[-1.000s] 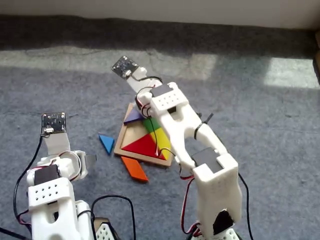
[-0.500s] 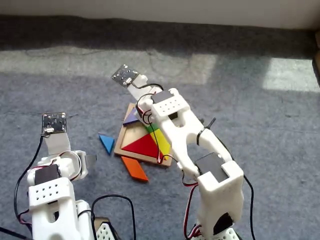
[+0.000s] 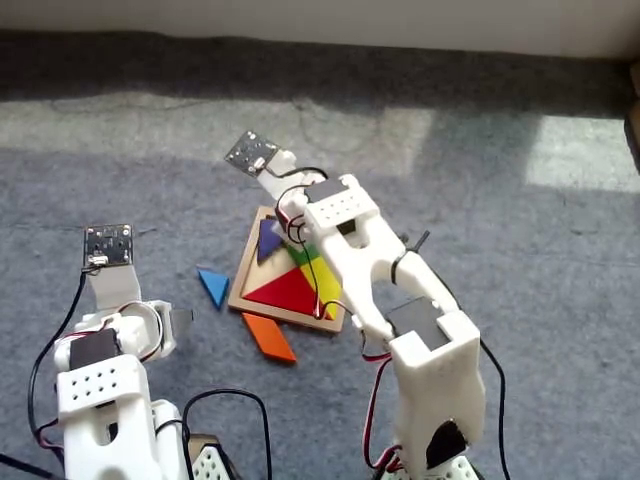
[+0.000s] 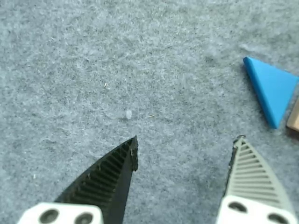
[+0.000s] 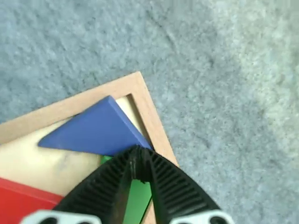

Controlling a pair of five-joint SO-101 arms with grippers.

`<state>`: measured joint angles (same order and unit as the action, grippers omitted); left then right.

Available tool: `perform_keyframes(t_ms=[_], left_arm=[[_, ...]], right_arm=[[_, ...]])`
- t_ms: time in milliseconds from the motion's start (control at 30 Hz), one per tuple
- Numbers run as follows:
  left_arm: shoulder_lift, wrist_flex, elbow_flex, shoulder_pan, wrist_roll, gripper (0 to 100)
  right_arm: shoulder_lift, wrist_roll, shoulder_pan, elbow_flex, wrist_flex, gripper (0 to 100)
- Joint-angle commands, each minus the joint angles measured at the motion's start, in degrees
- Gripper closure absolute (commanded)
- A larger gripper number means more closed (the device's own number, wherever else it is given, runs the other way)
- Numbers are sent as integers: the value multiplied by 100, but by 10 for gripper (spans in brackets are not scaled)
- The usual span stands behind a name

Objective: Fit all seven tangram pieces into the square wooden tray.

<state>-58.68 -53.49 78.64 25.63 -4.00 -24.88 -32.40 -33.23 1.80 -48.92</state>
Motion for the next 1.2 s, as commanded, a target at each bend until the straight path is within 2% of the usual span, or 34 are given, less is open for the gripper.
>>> perform_keyframes(t_ms=[0,233,300,467,633,1167], left_arm=[[22,88,-22,57,-44,691],[22,88,-22,48,-44,691],[22,88,-22,48,-44,691],[22,88,-22,48,-44,691],[22,88,-22,48,-44,691],[22,88,-22,57,-44,691]], right_arm=[[532,-70,22,497,-444,993],[813,-62,-409,154,-409,993],[813,-9,-505,101,-40,993],[813,879,-523,-462,1165,993],[804,897,-497,-936,1771,993],[822,897,198,-1059,1877,993]])
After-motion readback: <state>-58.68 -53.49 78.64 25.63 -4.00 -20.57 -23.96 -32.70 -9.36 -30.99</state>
